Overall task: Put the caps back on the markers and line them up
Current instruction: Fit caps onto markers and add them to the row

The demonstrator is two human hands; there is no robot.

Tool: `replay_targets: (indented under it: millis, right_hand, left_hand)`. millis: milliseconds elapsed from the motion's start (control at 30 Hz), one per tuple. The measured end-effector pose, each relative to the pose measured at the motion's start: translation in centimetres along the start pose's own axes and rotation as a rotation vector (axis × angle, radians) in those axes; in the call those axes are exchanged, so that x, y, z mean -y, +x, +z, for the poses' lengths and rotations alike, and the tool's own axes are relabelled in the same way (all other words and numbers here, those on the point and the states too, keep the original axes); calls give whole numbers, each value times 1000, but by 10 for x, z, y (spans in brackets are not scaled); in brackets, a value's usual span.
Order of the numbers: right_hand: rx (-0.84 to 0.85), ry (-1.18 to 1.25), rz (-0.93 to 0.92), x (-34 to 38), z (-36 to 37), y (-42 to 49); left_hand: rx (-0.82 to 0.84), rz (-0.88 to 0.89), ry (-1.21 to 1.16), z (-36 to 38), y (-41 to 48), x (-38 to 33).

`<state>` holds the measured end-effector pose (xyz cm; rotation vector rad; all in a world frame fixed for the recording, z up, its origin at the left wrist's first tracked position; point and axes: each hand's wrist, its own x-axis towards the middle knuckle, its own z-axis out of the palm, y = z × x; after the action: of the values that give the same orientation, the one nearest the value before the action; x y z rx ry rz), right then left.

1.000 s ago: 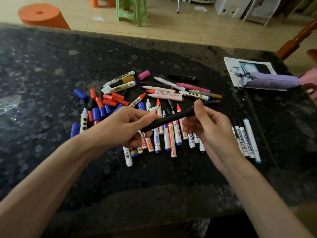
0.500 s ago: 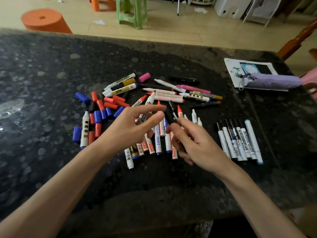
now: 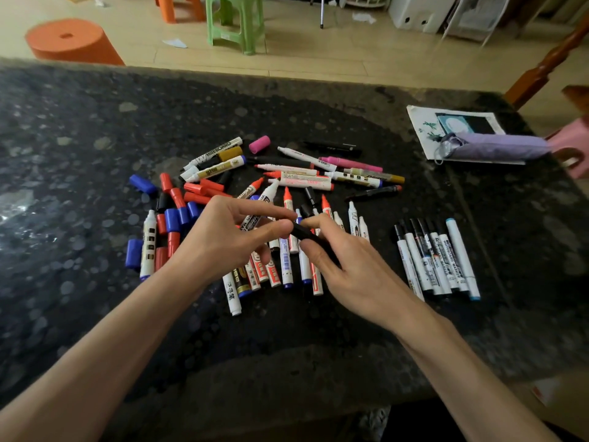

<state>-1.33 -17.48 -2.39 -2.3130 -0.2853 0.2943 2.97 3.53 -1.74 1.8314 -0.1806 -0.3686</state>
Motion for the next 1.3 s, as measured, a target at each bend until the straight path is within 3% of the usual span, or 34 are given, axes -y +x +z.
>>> replay_targets:
  millis: [167,233,400,700,767,833,933,1000,1067,1300]
  right_hand:
    - [-105,353,271,8,-3,9]
    - [-70,579,421,9,-6,12]
    - [35,1039,490,8,-4,11]
    - [75,1188,519,-2,-10,9]
    - [-4,1186,565,-14,-16,9]
    - [-180,1070,628,-30,-26,10]
    - [-409,490,685,-52,-42,8]
    - [-455,44,648,-64,-50,1]
    - [-416,-242,671,-71,-53,-4]
    - [-383,-534,687,-79,-46,-5]
  left_hand:
    - [-72,-18,-63,-1,3,-2]
    - [-75,-29,-62,-4,3,-1]
    - [-80,-22,-43,-5,4,2]
    - [-64,-29,-22,-6,2,0]
    - [-63,-28,-17,-6,2,0]
    - [-51,-36,-17,-6,3,1]
    - [2,-59,-11,-2,5,3]
    - [33,-73,-6,1,6,4]
    - [42,-75,9,2,5,4]
    - [34,-82,37,0,6,6]
